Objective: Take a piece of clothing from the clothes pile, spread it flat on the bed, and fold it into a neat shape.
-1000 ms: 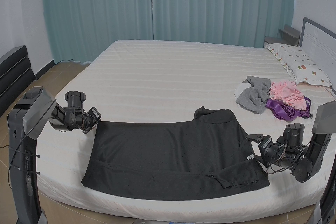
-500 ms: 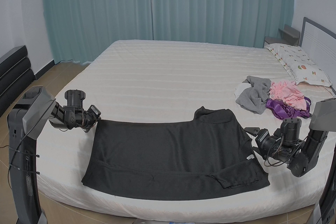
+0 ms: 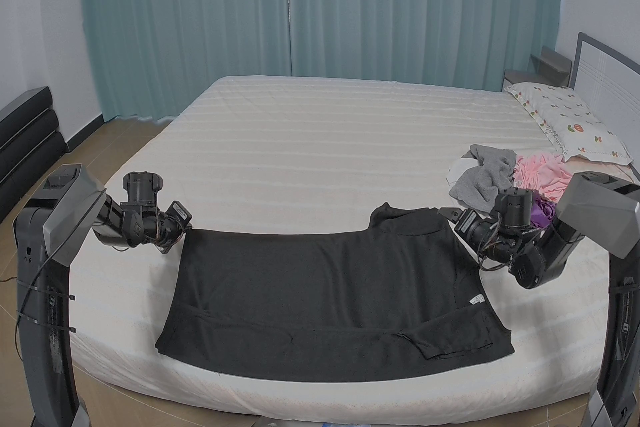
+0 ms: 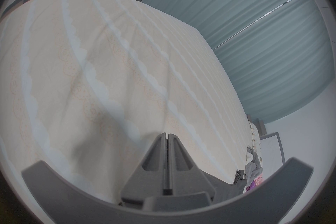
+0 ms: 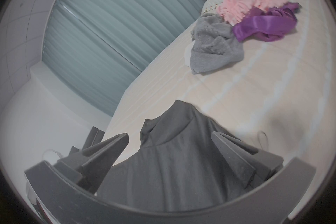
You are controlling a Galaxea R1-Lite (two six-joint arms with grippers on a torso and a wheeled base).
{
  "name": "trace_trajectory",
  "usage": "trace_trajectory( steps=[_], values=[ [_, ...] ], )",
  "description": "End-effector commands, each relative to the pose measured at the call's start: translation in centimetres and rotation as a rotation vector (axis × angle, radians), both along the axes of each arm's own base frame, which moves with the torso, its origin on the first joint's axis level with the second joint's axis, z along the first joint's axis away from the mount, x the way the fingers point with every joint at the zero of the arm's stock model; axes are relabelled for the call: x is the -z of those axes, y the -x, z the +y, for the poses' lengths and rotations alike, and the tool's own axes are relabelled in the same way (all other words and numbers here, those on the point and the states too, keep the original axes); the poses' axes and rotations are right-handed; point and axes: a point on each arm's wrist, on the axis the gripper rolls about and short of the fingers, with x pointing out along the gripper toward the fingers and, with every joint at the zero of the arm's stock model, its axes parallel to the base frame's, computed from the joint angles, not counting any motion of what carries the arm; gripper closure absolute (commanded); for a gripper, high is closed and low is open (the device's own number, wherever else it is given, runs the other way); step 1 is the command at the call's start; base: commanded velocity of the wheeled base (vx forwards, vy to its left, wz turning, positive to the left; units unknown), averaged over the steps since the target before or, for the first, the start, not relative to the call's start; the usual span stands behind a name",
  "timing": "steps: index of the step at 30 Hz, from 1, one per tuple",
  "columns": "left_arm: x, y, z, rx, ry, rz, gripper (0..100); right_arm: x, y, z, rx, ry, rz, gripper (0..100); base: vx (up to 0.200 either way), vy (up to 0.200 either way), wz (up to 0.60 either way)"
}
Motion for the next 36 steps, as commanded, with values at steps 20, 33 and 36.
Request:
trace_trajectory(
  steps=[20,33,36],
  values=[
    [0.5,0.1,0.0,0.002,0.001,0.016,100,4.2,-8.6,-1.1,-0.142,0.273,-0.036,100,0.000,0.000,0.00],
    [0.2,0.2,-0.1,0.003,0.000,0.013,100,3.6,-8.2,-1.4,-0.141,0.266,-0.034,100,0.000,0.000,0.00],
    [-0.1,0.2,-0.1,0.002,-0.001,0.010,100,2.9,-7.1,-1.7,-0.158,0.257,-0.019,100,0.000,0.000,0.00]
  ],
)
